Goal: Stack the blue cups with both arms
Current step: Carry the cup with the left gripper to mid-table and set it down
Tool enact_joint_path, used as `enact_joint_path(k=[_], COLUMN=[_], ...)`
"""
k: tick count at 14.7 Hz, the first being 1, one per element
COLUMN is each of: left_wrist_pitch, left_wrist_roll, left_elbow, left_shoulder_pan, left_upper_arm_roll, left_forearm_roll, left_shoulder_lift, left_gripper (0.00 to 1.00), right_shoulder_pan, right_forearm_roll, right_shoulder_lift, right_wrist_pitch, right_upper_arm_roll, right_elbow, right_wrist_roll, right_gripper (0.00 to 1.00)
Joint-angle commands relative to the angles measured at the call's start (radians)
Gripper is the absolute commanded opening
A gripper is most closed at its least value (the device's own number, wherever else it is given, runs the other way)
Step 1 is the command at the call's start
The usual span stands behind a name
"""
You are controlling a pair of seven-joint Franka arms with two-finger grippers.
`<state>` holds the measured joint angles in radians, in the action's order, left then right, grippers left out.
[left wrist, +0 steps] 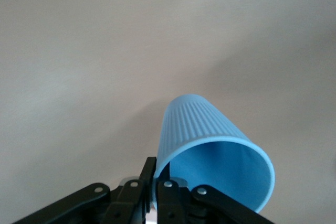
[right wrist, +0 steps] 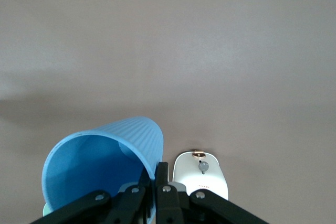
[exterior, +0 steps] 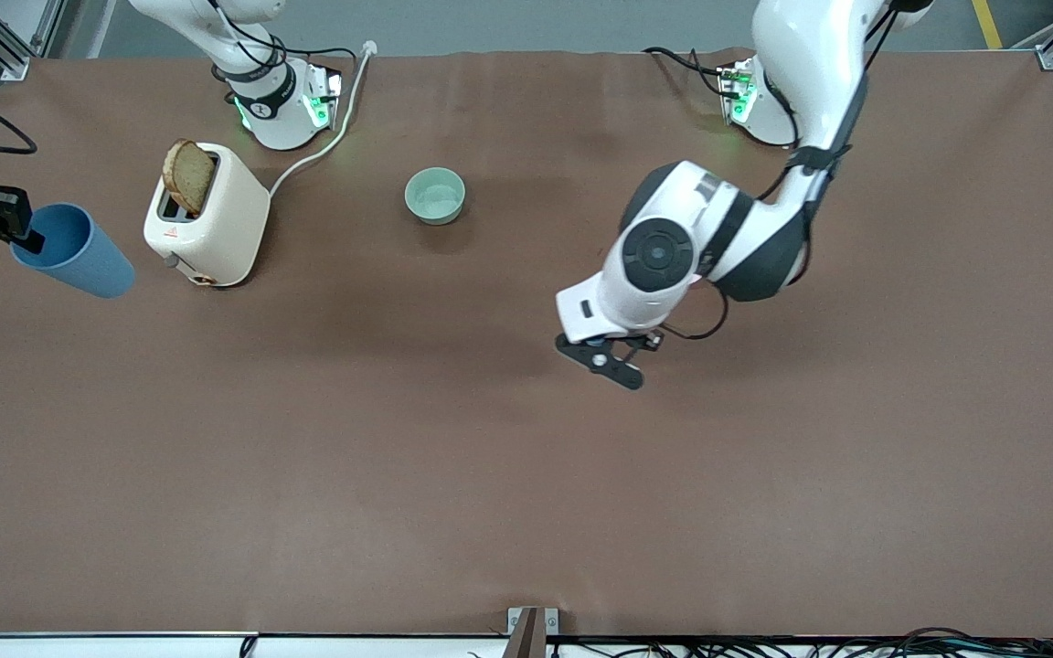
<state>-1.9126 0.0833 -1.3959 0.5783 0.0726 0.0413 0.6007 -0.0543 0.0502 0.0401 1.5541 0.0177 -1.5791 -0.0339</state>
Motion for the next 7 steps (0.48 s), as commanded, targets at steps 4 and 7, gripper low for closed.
enact_joint_path(k=[4,7], left_wrist_pitch=[-0.12,-0.128], left_wrist_roll=[0.0,0.023], left_elbow=[0.041,0.038], left_shoulder_pan=[0.057,0.078], left_upper_arm_roll=[0.009,0.009], left_forearm_roll=[0.011,0.011], left_shoulder_lift=[0.097,0.116], left_gripper=[0.0,0.0], right_shoulder_pan=[0.016,0.011], right_forearm_roll=[-0.026,-0.024], right_shoulder_lift=[-0.023,-0.023], right_wrist_pitch=[-0.037,-0.037], right_upper_arm_roll=[-0.001,-0.001], right_elbow=[0.025,0.024], right_wrist_roll=[0.049,0.043], right_gripper=[0.01,0.01])
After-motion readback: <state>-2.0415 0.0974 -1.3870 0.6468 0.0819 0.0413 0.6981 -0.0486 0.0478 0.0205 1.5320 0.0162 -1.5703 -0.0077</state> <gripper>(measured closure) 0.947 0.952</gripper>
